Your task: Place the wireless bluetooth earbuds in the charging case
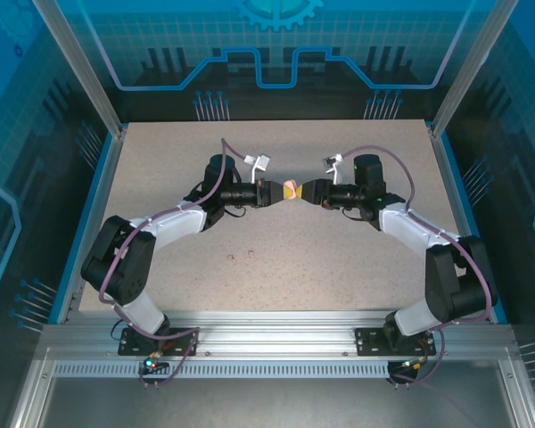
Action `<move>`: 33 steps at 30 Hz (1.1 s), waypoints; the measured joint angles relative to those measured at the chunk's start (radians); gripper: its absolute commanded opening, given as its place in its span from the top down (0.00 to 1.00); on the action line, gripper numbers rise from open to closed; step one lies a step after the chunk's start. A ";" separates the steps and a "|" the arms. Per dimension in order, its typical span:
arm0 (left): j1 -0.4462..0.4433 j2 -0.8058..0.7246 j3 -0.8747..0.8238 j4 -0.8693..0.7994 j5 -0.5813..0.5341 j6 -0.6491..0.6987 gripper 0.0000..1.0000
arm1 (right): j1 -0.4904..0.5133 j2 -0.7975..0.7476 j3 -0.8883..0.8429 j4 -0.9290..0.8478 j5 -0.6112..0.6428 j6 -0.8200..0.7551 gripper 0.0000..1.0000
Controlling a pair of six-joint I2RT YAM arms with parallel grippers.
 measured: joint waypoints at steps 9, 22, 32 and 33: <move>-0.003 0.001 0.013 -0.003 -0.001 0.000 1.00 | 0.006 0.032 0.013 0.000 0.003 0.000 0.60; -0.003 0.001 0.015 -0.001 -0.015 0.000 1.00 | 0.014 0.061 0.062 -0.017 0.007 -0.001 0.74; -0.003 0.001 0.015 0.006 -0.027 -0.003 0.97 | 0.022 0.062 0.093 -0.061 0.012 -0.020 0.96; -0.003 0.001 0.015 0.006 -0.027 -0.003 0.90 | 0.023 0.062 0.095 -0.069 0.016 -0.023 0.97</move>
